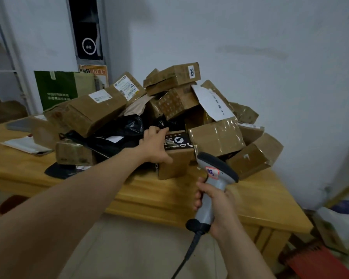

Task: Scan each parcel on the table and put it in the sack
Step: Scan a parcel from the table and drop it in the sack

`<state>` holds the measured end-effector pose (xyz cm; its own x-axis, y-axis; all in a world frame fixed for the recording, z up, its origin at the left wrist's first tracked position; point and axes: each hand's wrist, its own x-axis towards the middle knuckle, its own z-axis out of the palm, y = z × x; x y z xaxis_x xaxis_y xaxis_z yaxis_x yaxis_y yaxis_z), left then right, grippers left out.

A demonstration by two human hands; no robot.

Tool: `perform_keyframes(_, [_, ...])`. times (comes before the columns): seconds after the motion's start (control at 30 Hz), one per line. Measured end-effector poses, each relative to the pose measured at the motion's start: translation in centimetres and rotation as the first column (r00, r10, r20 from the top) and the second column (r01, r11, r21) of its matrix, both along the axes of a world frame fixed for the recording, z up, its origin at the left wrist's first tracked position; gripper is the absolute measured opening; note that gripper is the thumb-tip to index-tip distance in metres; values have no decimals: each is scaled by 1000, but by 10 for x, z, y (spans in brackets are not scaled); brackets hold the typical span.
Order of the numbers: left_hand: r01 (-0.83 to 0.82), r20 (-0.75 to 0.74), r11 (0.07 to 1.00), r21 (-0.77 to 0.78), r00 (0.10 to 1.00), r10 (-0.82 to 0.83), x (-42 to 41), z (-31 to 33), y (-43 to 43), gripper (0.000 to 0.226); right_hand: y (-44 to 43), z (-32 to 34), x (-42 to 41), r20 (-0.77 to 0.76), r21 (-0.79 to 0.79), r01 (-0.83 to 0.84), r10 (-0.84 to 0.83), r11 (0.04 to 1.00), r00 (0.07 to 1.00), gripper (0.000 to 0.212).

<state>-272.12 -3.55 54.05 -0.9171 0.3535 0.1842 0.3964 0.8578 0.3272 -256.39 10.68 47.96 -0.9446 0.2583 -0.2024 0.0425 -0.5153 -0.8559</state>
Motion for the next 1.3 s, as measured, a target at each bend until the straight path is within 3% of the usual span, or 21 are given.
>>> perform_keyframes(0.07, [128, -114, 990, 66, 986, -120, 32, -14, -6, 106, 3, -3, 3, 6, 11, 90, -90, 996, 996, 12])
perform_keyframes(0.17, [254, -244, 967, 32, 940, -238, 79, -50, -15, 96, 5, -9, 8, 26, 3, 185, -185, 983, 982, 23])
perform_keyframes(0.23, [282, -204, 953, 113, 945, -256, 102, -72, -18, 86, 3, -12, 13, 38, 6, 176, -176, 984, 984, 24])
perform_keyframes(0.27, [256, -144, 938, 235, 963, -227, 113, -78, -17, 76, 0, -13, 15, 42, 14, 161, -161, 987, 986, 23])
perform_keyframes(0.3, [187, -76, 888, 419, 982, -171, 120, -82, -15, 60, -3, -15, 18, 46, 21, 139, -140, 990, 989, 22])
perform_keyframes(0.37, [-68, 103, 659, 749, 995, -15, 128, -84, -8, 34, -9, -17, 24, 53, 39, 105, -107, 994, 993, 25])
perform_keyframes(0.4, [-219, 236, 534, 817, 971, 38, 131, -84, -6, 31, -10, -19, 27, 53, 47, 106, -109, 993, 993, 28])
perform_keyframes(0.47, [-449, 488, 345, 825, 872, -33, 134, -85, -7, 37, -11, -24, 32, 66, 80, 131, -136, 988, 988, 31])
perform_keyframes(0.53, [-562, 615, 265, 784, 763, -199, 142, -85, -15, 37, -12, -27, 39, 85, 106, 150, -160, 983, 984, 27])
perform_keyframes(0.67, [-615, 685, 304, 727, 625, -373, 162, -85, -35, 45, -20, -32, 52, 105, 74, 126, -133, 989, 986, 22])
perform_keyframes(0.77, [-593, 660, 295, 749, 628, -413, 166, -77, -51, 65, -31, -32, 60, 86, 87, 88, -95, 992, 992, 23])
perform_keyframes(0.87, [-542, 645, 350, 764, 650, -402, 164, -60, -70, 67, -44, -31, 64, 58, 97, 36, -41, 995, 997, 24])
perform_keyframes(0.97, [-489, 650, 473, 733, 709, -273, 161, -38, -86, 54, -60, -31, 68, 17, 120, -32, 30, 992, 999, 34])
perform_keyframes(1.03, [-470, 608, 498, 728, 779, -152, 152, -22, -102, 59, -68, -29, 71, -12, 148, -71, 74, 987, 997, 33])
perform_keyframes(1.13, [-460, 541, 560, 689, 841, 25, 141, 4, -134, 73, -77, -23, 78, -24, 323, -161, 178, 932, 984, 23])
perform_keyframes(1.23, [-459, 495, 637, 619, 858, 137, 141, 25, -158, 51, -86, -16, 86, -18, 474, -209, 247, 855, 969, 15])
perform_keyframes(1.3, [-469, 459, 695, 545, 861, 222, 140, 32, -171, 51, -94, -13, 91, -16, 558, -232, 290, 796, 957, 15])
